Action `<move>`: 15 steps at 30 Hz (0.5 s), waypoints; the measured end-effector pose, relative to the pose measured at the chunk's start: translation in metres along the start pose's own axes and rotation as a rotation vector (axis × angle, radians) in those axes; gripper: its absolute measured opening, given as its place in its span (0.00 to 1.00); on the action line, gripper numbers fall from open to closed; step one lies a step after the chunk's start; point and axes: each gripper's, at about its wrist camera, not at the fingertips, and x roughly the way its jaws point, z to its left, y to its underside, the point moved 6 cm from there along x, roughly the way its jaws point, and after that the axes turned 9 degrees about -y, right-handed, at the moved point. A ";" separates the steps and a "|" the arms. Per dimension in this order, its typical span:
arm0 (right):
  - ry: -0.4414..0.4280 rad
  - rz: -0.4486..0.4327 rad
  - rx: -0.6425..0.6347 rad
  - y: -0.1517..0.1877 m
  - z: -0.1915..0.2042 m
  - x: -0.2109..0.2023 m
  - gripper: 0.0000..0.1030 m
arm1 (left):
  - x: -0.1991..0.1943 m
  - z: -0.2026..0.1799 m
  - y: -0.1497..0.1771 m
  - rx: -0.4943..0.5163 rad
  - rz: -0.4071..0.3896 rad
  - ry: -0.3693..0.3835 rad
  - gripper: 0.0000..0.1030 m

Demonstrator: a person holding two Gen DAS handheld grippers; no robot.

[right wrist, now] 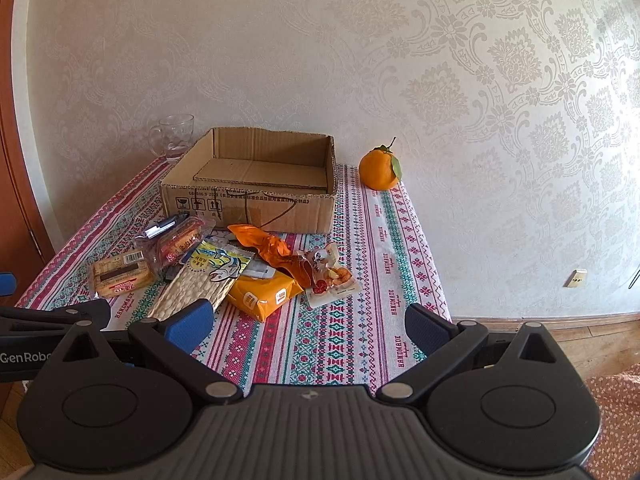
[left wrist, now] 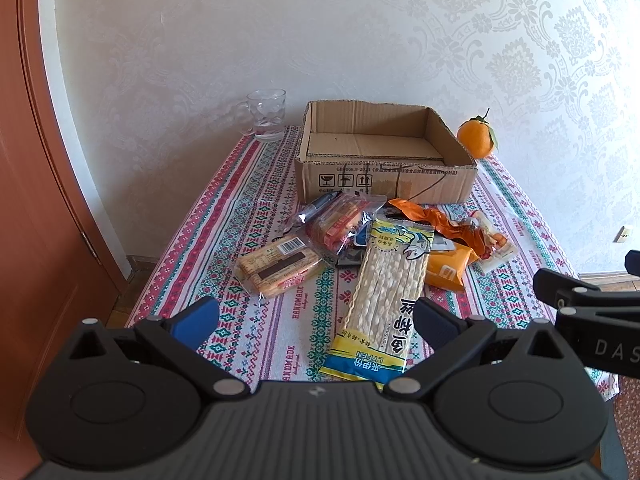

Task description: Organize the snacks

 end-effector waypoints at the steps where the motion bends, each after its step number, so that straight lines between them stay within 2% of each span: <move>1: 0.000 0.001 0.001 0.000 0.000 0.001 1.00 | 0.000 0.000 0.000 0.001 0.000 0.001 0.99; 15: -0.035 0.014 -0.012 -0.003 -0.005 0.017 1.00 | 0.015 -0.008 -0.006 0.030 -0.021 0.025 0.99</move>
